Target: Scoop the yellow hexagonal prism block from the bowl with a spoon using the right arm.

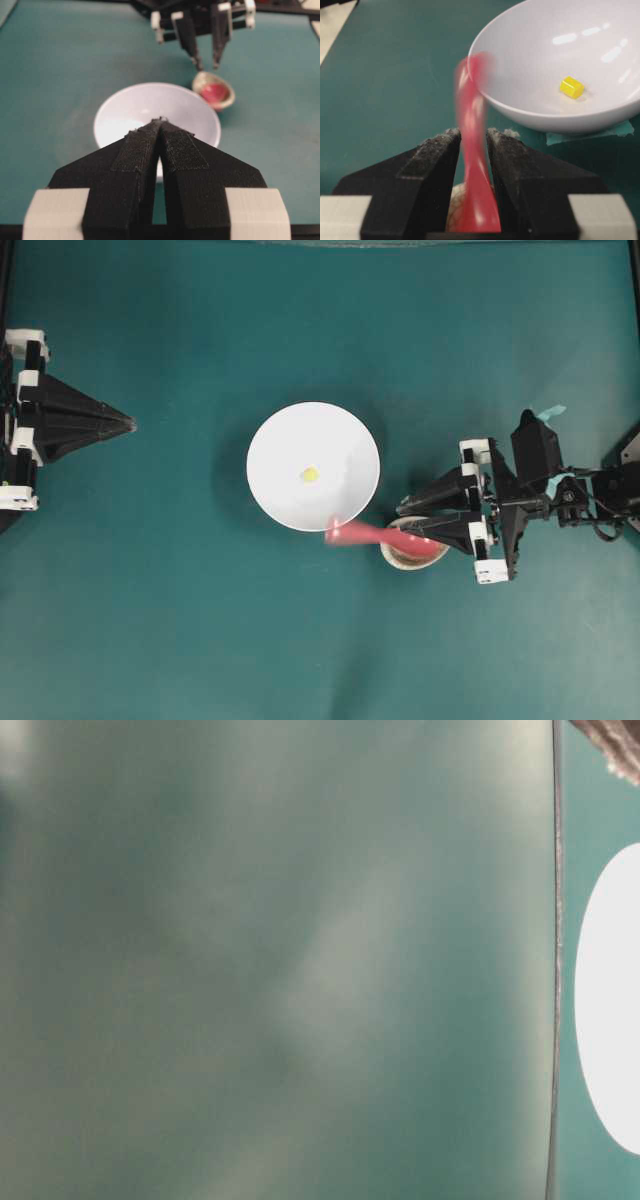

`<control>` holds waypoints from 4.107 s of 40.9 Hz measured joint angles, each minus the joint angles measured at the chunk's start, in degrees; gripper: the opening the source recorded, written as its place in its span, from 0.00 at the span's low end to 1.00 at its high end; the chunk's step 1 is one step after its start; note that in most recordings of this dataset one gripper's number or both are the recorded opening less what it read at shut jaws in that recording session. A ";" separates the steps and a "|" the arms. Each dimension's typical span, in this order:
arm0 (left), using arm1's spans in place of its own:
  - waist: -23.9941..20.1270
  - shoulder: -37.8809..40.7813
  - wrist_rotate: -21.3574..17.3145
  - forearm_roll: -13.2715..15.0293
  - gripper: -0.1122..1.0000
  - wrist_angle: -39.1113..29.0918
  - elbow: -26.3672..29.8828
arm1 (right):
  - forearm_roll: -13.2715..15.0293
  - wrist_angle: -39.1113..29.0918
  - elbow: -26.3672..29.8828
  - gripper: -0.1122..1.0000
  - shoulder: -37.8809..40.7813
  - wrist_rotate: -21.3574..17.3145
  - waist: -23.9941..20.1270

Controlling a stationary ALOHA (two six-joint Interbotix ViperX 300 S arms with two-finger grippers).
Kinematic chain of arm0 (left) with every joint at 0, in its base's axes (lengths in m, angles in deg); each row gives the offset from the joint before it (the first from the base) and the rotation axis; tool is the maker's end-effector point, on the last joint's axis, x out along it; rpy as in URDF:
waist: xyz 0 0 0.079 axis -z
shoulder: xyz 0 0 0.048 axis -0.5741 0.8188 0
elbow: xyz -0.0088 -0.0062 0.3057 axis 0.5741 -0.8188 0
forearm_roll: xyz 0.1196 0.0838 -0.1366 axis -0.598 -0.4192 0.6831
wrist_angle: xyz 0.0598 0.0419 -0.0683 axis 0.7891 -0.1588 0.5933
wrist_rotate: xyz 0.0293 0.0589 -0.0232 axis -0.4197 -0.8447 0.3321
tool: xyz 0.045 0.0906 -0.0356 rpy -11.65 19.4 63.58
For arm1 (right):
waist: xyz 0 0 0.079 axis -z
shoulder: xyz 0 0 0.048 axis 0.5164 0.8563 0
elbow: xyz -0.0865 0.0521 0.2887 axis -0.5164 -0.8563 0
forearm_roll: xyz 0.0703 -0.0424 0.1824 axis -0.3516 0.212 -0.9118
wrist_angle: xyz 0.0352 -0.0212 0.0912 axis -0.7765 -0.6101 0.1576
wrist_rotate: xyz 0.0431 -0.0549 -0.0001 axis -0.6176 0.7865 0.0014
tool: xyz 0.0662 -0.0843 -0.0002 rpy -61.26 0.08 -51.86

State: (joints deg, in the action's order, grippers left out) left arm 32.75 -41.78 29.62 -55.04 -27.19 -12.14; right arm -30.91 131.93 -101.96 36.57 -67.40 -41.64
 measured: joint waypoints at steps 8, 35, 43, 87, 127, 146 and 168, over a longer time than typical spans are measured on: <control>0.00 0.00 0.00 -0.09 0.09 0.00 0.09 | -0.09 -2.29 -0.09 0.43 -1.41 0.00 0.00; 0.00 0.00 -0.18 -0.09 0.09 0.00 0.00 | 0.09 -34.80 3.52 0.43 -17.67 0.44 -0.09; 0.00 0.00 -0.18 -0.09 0.09 0.09 0.00 | 0.79 -49.92 7.47 0.43 -21.62 0.62 0.00; 0.00 0.00 -0.18 -0.09 0.09 0.53 0.00 | 0.97 -84.81 20.74 0.42 -23.29 0.00 -0.88; 0.00 0.00 0.09 -0.09 0.09 0.62 0.00 | 12.48 -100.02 40.61 0.54 -3.78 9.14 -4.83; 0.00 0.00 0.09 0.00 0.09 0.62 0.00 | 14.15 -97.82 40.61 0.60 -1.14 13.71 -4.83; 0.00 0.00 0.18 -0.09 0.09 0.62 0.00 | 14.33 -91.58 40.61 0.60 3.87 15.64 -4.83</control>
State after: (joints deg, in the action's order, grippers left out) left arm 32.75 -41.78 29.79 -55.13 -26.58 -12.14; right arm -16.59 40.34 -61.36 40.43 -51.76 -46.47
